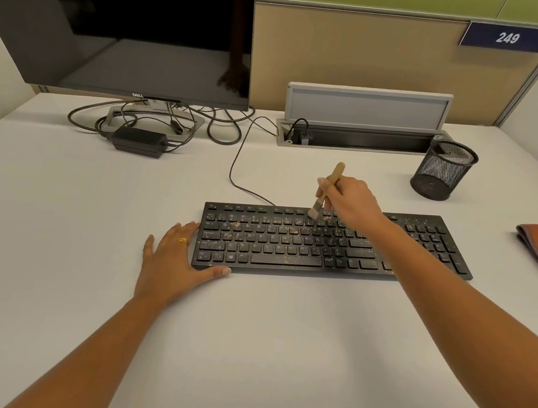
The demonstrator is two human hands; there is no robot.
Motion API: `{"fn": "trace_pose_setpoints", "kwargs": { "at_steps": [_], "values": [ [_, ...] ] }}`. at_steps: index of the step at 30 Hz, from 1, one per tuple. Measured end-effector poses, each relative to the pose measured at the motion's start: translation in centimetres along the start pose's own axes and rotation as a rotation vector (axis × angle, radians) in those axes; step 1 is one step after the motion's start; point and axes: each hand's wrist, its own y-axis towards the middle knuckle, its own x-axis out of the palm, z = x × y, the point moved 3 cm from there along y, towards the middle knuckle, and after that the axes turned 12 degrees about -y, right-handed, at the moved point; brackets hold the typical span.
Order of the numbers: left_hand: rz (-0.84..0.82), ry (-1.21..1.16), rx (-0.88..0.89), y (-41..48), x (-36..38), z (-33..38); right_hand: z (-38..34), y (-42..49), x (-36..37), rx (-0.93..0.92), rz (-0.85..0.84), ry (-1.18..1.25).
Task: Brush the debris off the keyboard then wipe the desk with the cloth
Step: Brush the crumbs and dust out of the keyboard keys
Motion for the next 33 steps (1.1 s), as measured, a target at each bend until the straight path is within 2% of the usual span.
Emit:
{"fn": "trace_pose_setpoints", "kwargs": {
  "at_steps": [2, 5, 9, 13, 33],
  "values": [
    [-0.002, -0.001, 0.002, 0.0, 0.0, 0.1, 0.4, -0.2, -0.1, -0.003, -0.01, -0.106],
    [-0.001, -0.001, 0.0, 0.0, 0.0, 0.0, 0.8, 0.0, -1.0, 0.028, 0.061, -0.227],
    [-0.006, 0.002, -0.004, 0.1, 0.1, -0.1, 1.0, 0.4, -1.1, 0.074, 0.127, -0.109],
    [-0.005, 0.004, -0.003, 0.1, 0.1, -0.1, 0.8, 0.3, -0.2, 0.08, 0.044, -0.18],
    [-0.006, -0.01, 0.004, 0.1, 0.2, -0.2, 0.6, 0.1, -0.3, 0.061, 0.053, -0.177]
  ]
}}
